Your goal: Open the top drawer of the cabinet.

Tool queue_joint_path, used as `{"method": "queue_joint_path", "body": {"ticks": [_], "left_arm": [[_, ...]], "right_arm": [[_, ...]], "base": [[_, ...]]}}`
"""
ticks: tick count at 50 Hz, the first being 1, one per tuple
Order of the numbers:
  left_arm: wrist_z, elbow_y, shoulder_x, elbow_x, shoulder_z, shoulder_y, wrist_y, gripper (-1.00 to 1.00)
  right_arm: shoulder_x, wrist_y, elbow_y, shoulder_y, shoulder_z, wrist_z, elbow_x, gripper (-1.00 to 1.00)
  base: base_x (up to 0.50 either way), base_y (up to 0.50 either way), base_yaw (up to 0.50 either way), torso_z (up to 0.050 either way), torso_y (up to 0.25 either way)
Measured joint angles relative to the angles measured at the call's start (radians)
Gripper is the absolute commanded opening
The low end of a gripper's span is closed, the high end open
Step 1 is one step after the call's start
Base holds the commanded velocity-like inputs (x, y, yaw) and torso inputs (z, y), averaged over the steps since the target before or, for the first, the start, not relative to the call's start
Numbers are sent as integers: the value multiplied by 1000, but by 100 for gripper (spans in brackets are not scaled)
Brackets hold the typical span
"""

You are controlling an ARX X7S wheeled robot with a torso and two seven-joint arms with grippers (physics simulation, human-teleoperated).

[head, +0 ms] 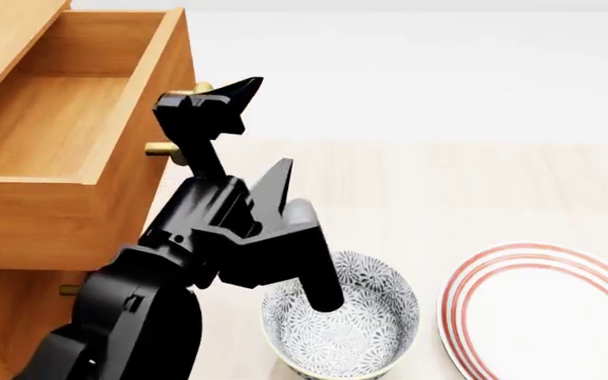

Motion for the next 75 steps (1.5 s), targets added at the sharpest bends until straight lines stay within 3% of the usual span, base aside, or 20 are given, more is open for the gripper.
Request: {"method": "queue_joint_path", "body": {"ticks": [15,35,53,75], "left_arm": [[51,225,50,-48,-47,6,-120,100],[45,505,67,-145,-89,-97,-386,100],[-30,374,65,-358,-295,-194,-426,100],[-127,56,38,-516,-408,-270,-295,100]], "right_arm": [[2,3,2,2,-4,5,5,100],[3,10,8,7,-5,16,15,100],[6,18,10,9,-12,22,19,100],[10,22,11,10,-20,27,25,100]], "base": [[0,0,0,0,0],[0,0,0,0,0],[0,0,0,0,0],[0,0,0,0,0]]}}
